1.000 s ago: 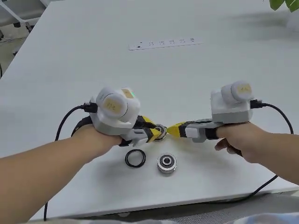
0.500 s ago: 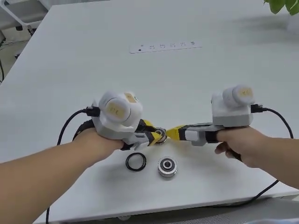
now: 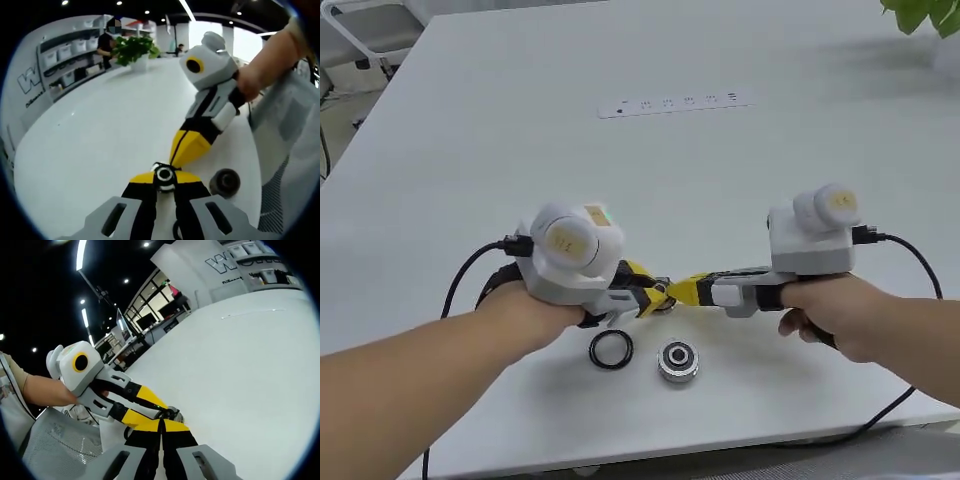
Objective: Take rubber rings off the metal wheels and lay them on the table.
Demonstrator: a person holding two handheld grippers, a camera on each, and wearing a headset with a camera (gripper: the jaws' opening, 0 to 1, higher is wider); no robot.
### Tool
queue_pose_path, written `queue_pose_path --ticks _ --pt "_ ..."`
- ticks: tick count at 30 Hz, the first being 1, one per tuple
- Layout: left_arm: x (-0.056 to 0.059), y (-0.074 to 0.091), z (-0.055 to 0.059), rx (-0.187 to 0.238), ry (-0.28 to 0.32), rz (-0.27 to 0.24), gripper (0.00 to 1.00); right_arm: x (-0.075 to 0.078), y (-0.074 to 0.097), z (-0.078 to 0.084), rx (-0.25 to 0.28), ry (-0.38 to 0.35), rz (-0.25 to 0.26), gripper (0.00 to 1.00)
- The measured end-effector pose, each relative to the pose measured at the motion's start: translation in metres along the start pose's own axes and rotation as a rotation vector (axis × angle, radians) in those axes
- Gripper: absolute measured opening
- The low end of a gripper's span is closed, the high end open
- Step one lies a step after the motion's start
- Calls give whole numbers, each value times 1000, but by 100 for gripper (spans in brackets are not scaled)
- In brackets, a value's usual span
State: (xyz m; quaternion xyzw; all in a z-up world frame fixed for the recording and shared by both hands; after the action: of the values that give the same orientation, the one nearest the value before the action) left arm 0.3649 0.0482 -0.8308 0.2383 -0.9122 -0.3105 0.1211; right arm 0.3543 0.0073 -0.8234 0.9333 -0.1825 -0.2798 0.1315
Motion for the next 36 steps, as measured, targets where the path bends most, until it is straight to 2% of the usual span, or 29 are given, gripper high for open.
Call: queue_pose_path --ticks 1,2,3,10,17,20,21,23,24,28,36 --pt "0 0 0 0 -1 -2 14 -10 -2 -2 11 -21 -55 0" --pt "0 0 0 -2 -4 -4 14 -4 0 2 -22 -13 5 0" --pt "0 0 0 -2 -2 -4 14 -2 0 1 -20 14 6 0" --pt "0 -1 0 0 -1 -4 14 -1 1 1 -14 1 -23 0" --pt "1 -1 0 2 -1 -2 14 -11 2 -1 -9 -14 -93 0" --pt "1 -1 0 2 1 -4 14 -8 4 -1 -8 -12 -84 0" --pt "1 -1 0 2 2 -4 14 -4 3 -2 -6 7 -50 0" --pt "1 -1 0 5 6 -5 14 -2 3 -1 -13 16 -26 0" --pt "1 -1 0 6 7 -4 14 1 2 0 -16 23 3 0" --pt "1 -1 -1 -5 3 -6 14 7 2 2 -31 36 44 0" --pt "1 0 -1 -25 -8 -7 15 8 2 2 -38 36 57 0"
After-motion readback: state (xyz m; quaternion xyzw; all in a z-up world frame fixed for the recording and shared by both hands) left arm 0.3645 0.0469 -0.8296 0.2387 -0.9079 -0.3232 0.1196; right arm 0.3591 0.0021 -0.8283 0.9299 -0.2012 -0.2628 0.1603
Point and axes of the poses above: the centre of the closed fingertips' face, and the gripper's own axes: y roughly backward along the fingers, x roughly to its right, z roughly out of its underside, the point moved 3 cm from there along y, roughly backward along the fingers, and after that the axes turned 8 degrees about y, right-handed, at the moved point
